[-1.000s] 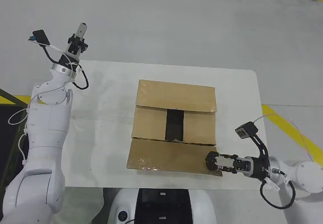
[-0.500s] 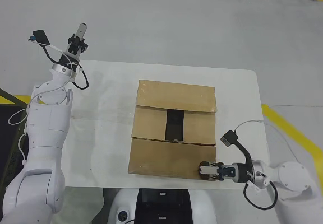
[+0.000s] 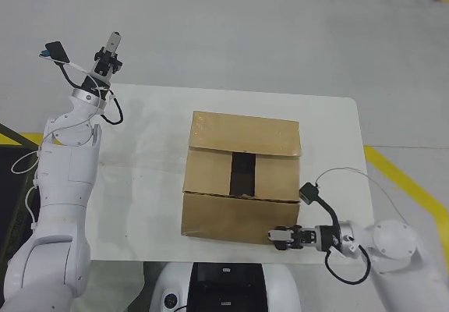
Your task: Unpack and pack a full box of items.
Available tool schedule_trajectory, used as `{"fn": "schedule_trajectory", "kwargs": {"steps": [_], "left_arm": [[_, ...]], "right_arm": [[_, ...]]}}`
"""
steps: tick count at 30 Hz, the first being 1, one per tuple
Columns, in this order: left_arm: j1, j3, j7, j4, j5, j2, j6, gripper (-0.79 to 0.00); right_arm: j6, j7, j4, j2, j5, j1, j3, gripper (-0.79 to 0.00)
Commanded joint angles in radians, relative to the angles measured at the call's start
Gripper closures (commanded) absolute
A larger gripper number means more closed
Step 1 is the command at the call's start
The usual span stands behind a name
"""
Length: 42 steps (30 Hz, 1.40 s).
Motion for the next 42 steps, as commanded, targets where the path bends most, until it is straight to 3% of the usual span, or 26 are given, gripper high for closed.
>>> {"fn": "schedule_trajectory", "kwargs": {"steps": [1,15,26,33,42], "left_arm": [[0.0,0.0,0.0,0.0,0.0,0.0,0.0,-0.785],[0.0,0.0,0.0,0.0,0.0,0.0,0.0,-0.785],[0.0,0.0,0.0,0.0,0.0,0.0,0.0,-0.785],[0.0,0.0,0.0,0.0,0.0,0.0,0.0,-0.785],[0.0,0.0,0.0,0.0,0.0,0.0,0.0,-0.785]], "right_arm": [[0.003,-0.007,0.011,0.002,-0.015,0.007,-0.01,-0.785],[-0.004,-0.064,0.079,0.009,-0.036,0.05,-0.073,-0.785],[-0.023,0.005,-0.028,0.028,0.093,0.005,-0.009,-0.785],[0.025,-0.073,-0.053,0.034,0.187,0.003,0.056,-0.785],[0.104,-0.209,0.035,0.031,0.269,0.105,0.058,-0.785]]}}
